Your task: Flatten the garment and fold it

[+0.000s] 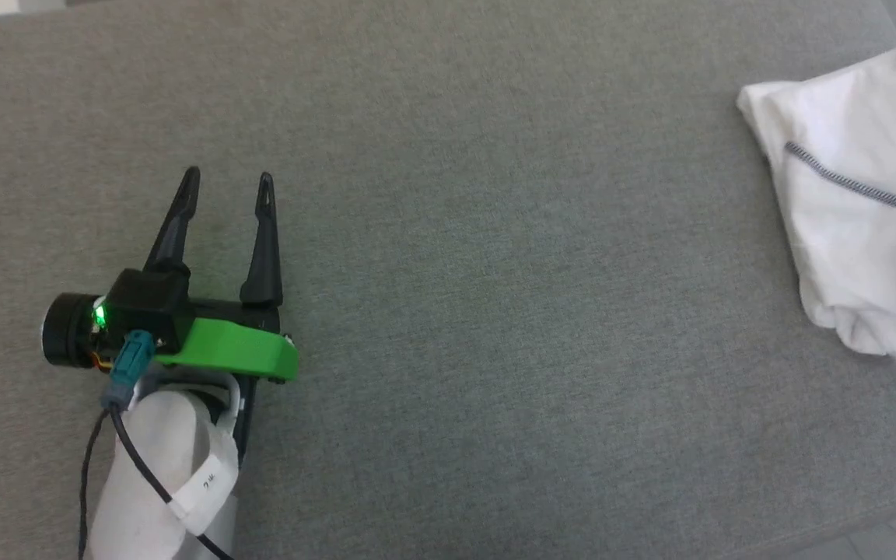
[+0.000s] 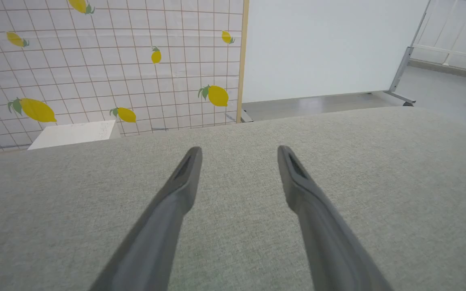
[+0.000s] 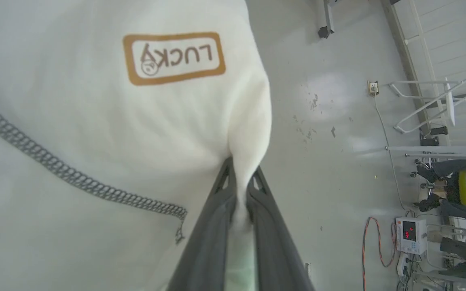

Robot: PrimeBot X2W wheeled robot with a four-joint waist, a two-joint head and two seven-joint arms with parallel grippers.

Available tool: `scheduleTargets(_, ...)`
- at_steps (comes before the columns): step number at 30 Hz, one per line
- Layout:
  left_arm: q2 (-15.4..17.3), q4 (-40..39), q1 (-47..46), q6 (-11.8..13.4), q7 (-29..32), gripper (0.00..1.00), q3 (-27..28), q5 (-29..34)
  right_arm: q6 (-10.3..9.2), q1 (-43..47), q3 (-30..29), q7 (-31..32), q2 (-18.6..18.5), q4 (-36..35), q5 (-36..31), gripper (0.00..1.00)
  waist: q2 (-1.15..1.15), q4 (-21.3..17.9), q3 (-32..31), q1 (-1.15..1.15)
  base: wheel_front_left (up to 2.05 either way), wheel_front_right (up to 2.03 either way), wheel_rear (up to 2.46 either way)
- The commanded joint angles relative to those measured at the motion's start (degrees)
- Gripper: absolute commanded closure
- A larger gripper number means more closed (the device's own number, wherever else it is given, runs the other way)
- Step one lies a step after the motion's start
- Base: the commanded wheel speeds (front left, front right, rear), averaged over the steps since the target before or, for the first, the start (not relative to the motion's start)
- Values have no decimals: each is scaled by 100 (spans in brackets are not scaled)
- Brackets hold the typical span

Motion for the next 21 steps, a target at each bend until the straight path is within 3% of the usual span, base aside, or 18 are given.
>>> scheduleTargets(1,93,-63,-130,-5,54,0,-12,91,-12,-177,-224,-134,117,167,-116,100,0,-229,422,-1,0,0,0)
scheduleTargets(5,180,-171,-177,-10,182,0,-23,107,-12,-336,-699,-469,399,524,-407,100,0,-188,514,-1,0,0,0)
scheduleTargets(6,190,-190,-171,-4,198,0,-24,108,-12,-362,-763,-535,450,592,-478,64,0,-179,518,-1,0,0,0)
scheduleTargets(7,201,-210,-158,6,216,0,-25,111,-12,-387,-863,-599,509,687,-542,0,0,-167,513,-1,0,0,0)
scheduleTargets(14,150,-139,32,119,148,0,-7,46,-12,-400,-1427,-1076,804,1100,-665,0,0,-39,81,-1,0,0,0)
scheduleTargets(21,-39,348,523,162,-47,0,-25,-233,-12,116,-1613,-1757,1099,1062,-233,0,0,265,-1108,-1,0,0,0)
